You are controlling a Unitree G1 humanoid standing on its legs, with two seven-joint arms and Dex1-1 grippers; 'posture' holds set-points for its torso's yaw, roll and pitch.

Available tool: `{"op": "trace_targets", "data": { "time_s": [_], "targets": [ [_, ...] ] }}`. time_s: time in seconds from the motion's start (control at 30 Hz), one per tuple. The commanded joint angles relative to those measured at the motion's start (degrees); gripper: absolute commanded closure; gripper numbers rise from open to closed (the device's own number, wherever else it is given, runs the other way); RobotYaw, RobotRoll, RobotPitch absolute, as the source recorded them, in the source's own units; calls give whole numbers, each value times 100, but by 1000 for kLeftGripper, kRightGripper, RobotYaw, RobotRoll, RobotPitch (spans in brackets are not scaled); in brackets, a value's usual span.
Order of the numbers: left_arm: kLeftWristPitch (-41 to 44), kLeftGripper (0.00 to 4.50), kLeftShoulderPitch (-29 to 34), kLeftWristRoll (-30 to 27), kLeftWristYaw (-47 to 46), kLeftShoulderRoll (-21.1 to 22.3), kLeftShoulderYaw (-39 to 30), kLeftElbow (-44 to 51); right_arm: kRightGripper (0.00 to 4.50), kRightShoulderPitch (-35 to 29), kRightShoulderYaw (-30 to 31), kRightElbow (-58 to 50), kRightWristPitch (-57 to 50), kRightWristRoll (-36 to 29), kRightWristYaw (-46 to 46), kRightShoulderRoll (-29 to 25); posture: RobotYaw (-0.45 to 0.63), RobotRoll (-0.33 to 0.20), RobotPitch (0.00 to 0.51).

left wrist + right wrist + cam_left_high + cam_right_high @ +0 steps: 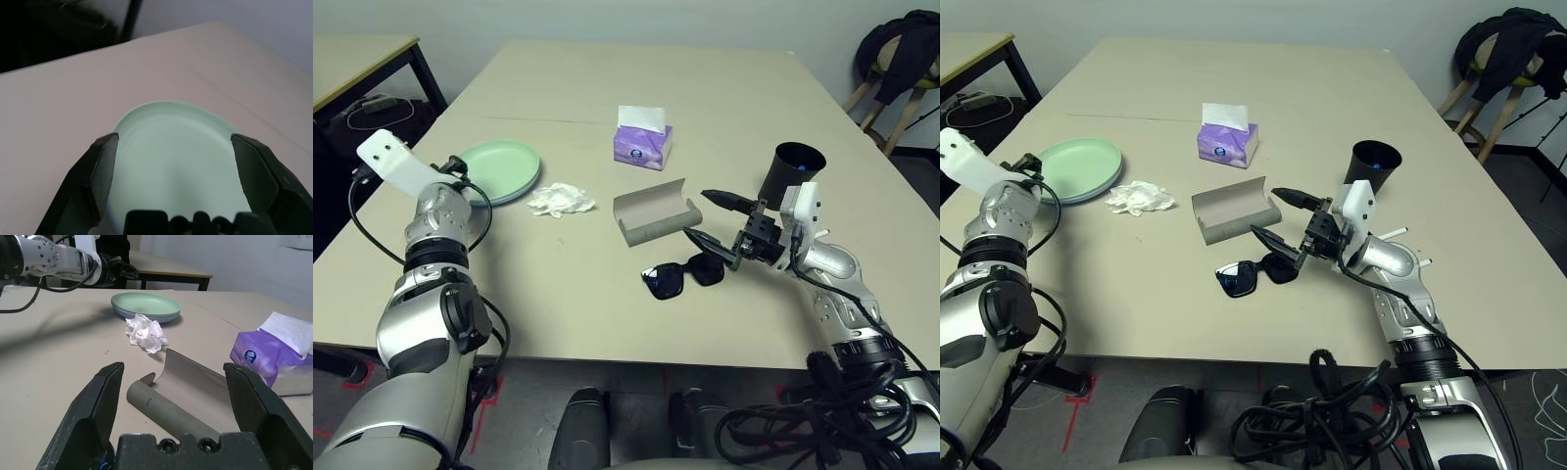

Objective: Organize and tidy the items on the table.

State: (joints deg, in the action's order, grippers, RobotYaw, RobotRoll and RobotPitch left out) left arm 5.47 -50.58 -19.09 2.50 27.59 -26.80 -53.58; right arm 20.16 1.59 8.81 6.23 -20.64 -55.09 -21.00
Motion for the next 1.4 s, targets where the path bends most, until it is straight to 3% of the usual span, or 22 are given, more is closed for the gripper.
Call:
{"op": "trace_targets", "data": {
  "time_s": [0.03,0.23,0.43,0.63,0.87,1.2,1.4],
  "targets": [
    [289,75,433,-83,1455,-65,541,819,0,-2,-37,-123,0,5,23,-37,123,0,55],
    [927,75,1076,-236,3111,41,1211,1995,0,32,-60,-77,-13,-9,-28,-94,124,0,64],
    [1159,75,1440,-231,4573,404,1769,2508,0,22,-90,-64,-15,-34,-91,-191,115,0,70],
    [643,75,1751,-197,5842,628,2067,2712,0,43,-115,-46,-57,-56,-182,-356,110,0,88],
    [13,75,2113,-14,6626,689,2374,2858,0,257,-80,71,-282,60,-252,-691,100,0,114],
    [-1361,75,2222,165,7467,723,2558,2618,0,425,129,-966,-1726,130,111,-984,68,0,128],
    [-1659,75,2395,77,7965,736,2675,2639,0,763,589,-1605,-2857,614,263,-1438,56,0,150]
  ]
}}
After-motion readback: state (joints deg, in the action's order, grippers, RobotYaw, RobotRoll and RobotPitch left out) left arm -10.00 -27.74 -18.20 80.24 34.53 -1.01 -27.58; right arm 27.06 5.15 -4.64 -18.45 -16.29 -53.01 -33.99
